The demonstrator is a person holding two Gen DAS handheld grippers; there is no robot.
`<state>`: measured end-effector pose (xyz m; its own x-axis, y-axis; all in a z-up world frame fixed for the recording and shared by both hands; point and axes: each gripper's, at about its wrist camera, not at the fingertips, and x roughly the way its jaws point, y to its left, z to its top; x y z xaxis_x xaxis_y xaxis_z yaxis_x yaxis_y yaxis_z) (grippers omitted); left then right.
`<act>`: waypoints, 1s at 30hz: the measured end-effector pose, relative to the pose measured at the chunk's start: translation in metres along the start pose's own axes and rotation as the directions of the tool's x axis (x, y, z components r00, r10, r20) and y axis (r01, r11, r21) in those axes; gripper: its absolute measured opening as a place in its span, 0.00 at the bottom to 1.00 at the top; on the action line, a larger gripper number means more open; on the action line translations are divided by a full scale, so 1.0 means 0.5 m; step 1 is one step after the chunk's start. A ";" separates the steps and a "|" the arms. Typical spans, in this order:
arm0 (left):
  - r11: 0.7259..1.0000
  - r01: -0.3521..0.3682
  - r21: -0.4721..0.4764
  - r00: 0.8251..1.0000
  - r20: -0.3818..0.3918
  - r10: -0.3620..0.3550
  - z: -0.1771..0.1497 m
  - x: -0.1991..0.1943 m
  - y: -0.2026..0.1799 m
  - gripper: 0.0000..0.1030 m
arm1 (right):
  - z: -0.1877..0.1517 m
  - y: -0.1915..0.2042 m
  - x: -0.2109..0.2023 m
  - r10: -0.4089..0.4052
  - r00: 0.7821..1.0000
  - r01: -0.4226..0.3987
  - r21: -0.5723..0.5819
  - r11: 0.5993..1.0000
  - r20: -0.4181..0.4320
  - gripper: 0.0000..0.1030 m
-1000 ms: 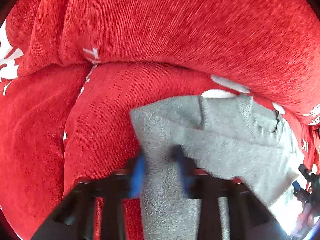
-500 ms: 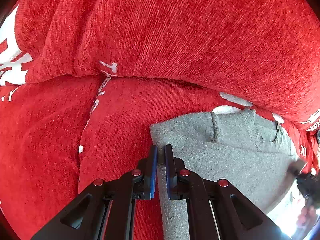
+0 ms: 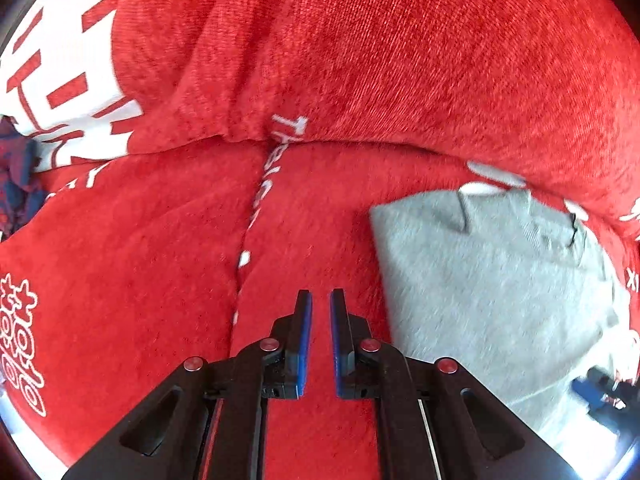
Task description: Fold small clothes
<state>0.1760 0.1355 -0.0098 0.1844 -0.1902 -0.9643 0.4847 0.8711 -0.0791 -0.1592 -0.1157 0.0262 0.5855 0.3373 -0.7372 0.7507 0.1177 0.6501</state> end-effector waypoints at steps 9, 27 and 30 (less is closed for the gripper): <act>0.999 -0.006 -0.039 1.000 -0.029 0.005 -0.057 -0.007 0.047 0.10 | -0.093 0.085 0.225 0.165 0.979 -0.159 0.056 0.986 -0.123 0.44; 1.000 -0.024 -0.010 1.000 -0.019 0.024 -0.091 -0.061 -0.019 0.98 | -0.089 0.125 0.230 -0.016 0.975 -0.022 -0.168 0.986 -0.222 0.25; 1.000 -0.001 0.019 1.000 -0.028 0.001 -0.098 -0.069 -0.065 0.98 | -0.091 0.110 0.174 -0.078 0.976 0.034 -0.214 0.976 -0.201 0.45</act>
<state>0.1121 0.1357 0.0137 0.1613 -0.1767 -0.9710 0.5005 0.8626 -0.0738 -0.0808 -0.0373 0.0065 0.4512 0.5080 -0.7338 0.6873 0.3267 0.6488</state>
